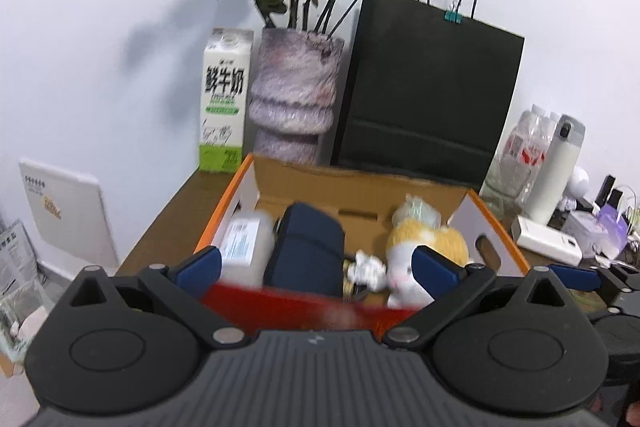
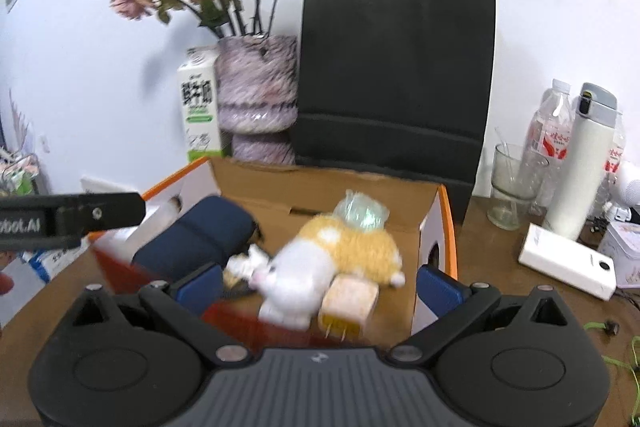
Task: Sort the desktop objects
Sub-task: 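Return both tools to the table toward the white cap and purple cloth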
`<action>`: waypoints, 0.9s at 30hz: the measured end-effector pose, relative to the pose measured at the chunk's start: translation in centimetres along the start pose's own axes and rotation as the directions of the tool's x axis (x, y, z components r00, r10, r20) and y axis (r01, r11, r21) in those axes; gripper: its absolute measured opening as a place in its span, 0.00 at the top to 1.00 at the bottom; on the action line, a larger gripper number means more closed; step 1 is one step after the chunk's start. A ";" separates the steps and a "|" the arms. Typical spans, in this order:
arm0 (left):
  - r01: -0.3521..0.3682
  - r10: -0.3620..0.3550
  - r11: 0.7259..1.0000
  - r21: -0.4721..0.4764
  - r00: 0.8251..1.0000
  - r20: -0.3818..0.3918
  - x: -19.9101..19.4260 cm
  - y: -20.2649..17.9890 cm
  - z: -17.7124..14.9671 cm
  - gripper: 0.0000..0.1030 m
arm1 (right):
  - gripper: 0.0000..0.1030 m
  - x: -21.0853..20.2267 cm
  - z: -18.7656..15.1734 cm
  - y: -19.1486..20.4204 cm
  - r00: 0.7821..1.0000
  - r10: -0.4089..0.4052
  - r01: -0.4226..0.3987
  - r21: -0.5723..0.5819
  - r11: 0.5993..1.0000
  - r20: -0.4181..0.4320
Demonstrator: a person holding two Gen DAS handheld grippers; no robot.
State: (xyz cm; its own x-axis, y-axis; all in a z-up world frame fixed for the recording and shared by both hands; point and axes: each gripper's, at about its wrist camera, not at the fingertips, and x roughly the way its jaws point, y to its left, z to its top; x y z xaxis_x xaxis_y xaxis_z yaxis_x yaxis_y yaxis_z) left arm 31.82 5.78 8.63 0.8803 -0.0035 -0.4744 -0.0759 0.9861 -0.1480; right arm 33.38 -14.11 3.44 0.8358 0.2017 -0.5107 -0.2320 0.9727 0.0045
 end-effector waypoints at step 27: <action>-0.020 0.024 1.000 0.020 0.980 -0.198 -6.2 1.4 -11.2 0.00 | 0.08 -5.1 -11.3 3.5 0.973 0.080 -0.086 -0.019 0.996 -0.219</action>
State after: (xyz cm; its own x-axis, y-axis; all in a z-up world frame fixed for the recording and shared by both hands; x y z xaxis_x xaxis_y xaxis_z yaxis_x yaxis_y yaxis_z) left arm 20.99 5.36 1.66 0.7681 -0.0129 -0.6402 -0.0844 0.9890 -0.1212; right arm 22.63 -13.06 -3.68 0.6856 0.2486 -0.6842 -0.3122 0.9495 0.0322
